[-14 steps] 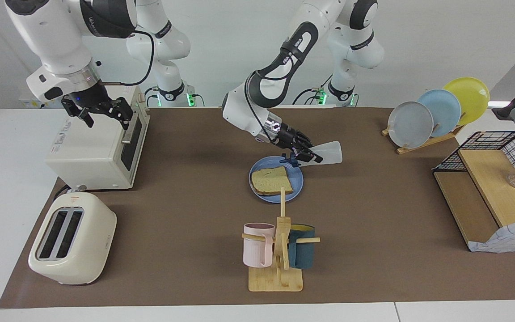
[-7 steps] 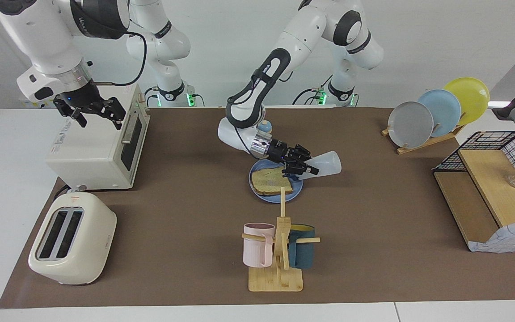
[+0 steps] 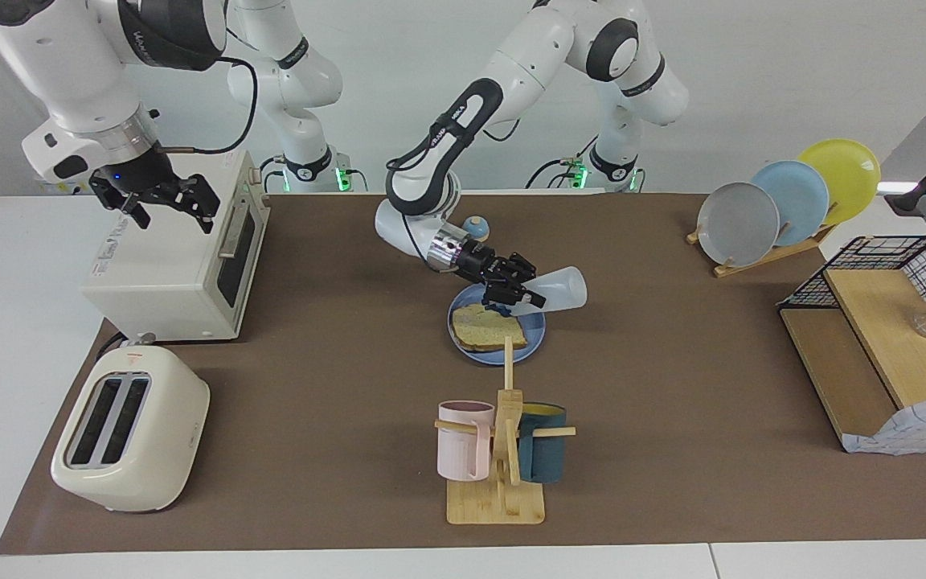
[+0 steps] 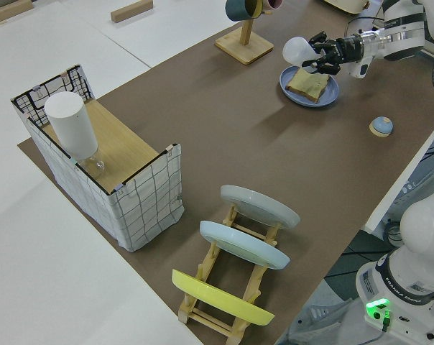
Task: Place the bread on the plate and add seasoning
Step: 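Tilt and shake the bottle over the bread with the left gripper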
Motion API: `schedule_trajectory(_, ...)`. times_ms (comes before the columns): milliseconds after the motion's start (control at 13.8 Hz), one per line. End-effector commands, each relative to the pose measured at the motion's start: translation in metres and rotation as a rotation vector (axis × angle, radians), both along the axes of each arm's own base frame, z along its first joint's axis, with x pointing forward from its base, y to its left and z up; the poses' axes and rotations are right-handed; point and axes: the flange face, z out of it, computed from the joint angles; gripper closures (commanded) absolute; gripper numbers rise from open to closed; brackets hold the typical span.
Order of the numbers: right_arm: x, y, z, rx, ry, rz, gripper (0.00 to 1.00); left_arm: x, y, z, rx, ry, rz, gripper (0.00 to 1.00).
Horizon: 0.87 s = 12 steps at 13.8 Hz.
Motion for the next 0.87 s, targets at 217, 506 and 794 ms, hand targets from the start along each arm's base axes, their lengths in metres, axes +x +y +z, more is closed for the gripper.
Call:
schedule_trajectory(217,-0.004,-0.010,0.012,-0.005,-0.021,0.020,0.00,0.036,0.034,-0.010,0.011,0.017,0.039,1.00)
schedule_trajectory(506,-0.004,-0.015,0.011,0.000,-0.023,0.014,0.00,0.056,0.051,-0.011,0.008,0.016,0.063,1.00)
schedule_trajectory(794,-0.003,-0.010,0.010,0.001,-0.024,0.025,0.00,0.032,0.024,-0.007,-0.001,0.016,0.030,1.00)
